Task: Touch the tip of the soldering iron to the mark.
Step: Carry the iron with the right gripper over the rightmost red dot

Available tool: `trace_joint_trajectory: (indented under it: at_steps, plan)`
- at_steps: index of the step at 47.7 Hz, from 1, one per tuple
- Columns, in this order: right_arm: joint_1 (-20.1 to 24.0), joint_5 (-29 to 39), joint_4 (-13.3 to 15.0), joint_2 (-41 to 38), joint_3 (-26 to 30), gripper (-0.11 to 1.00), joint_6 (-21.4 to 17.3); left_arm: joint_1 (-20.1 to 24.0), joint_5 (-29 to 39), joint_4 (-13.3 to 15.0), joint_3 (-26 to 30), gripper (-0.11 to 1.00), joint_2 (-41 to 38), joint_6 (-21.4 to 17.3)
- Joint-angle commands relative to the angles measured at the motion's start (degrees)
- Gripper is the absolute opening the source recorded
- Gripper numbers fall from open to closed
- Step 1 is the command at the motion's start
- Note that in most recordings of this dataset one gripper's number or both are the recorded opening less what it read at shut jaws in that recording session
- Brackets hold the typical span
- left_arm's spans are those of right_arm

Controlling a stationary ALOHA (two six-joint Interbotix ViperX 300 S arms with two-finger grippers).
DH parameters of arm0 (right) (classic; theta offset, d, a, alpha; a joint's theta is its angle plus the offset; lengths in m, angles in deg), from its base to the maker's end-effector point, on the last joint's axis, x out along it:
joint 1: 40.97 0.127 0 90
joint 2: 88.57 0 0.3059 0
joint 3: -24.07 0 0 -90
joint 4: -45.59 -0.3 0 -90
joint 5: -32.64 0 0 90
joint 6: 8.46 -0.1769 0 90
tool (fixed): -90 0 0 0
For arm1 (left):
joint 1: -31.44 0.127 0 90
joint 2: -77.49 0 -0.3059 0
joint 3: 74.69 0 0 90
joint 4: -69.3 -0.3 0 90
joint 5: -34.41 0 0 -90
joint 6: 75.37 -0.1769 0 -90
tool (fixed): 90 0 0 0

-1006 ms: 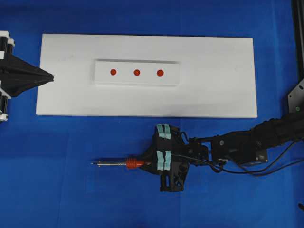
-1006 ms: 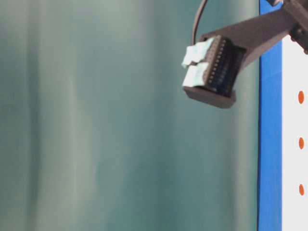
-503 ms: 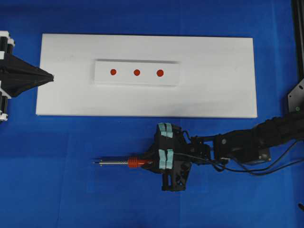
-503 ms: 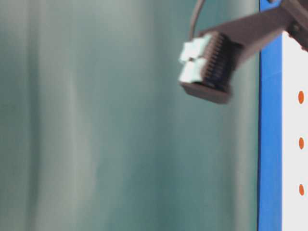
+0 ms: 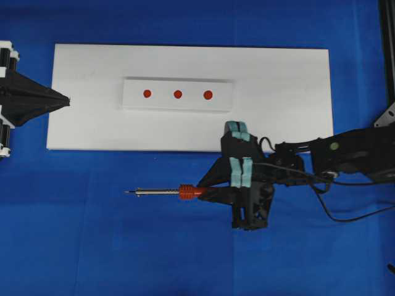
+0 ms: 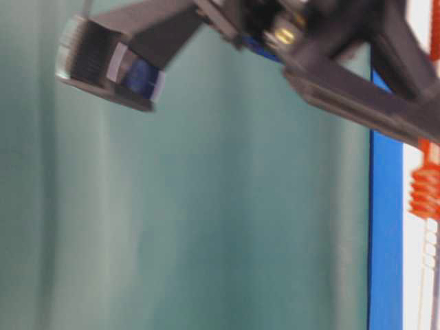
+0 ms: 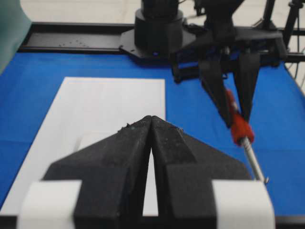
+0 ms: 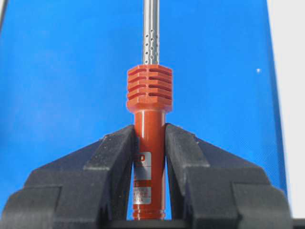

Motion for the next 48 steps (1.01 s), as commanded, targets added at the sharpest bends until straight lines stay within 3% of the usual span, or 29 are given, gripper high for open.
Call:
trace_joint_trajectory:
  at_steps: [1, 22, 31, 38, 48]
  plan:
    - [-0.5, 1.8, 0.7, 3.9, 0.9, 0.06, 0.1, 0.2, -0.6, 0.0, 0.5, 0.0, -0.4, 0.0]
    - [-0.8, 4.9, 2.3, 7.5, 1.4, 0.06, 0.1, 0.2, -0.6, 0.0, 0.5, 0.0, -0.2, 0.0]
    - [-2.9, 6.5, 4.2, 7.5, 1.5, 0.06, 0.2, 0.2, -0.6, -0.1, 0.5, 0.0, -0.3, 0.0]
    - [-6.9, 9.6, 7.8, 7.5, 2.2, 0.06, 0.2, 0.2, -0.6, 0.0, 0.5, 0.0, -0.4, 0.1]
    - [-12.6, 14.9, 15.4, 7.5, 4.0, 0.06, 0.3, 0.2, -0.7, 0.0, 0.4, 0.0, -0.4, 0.2]
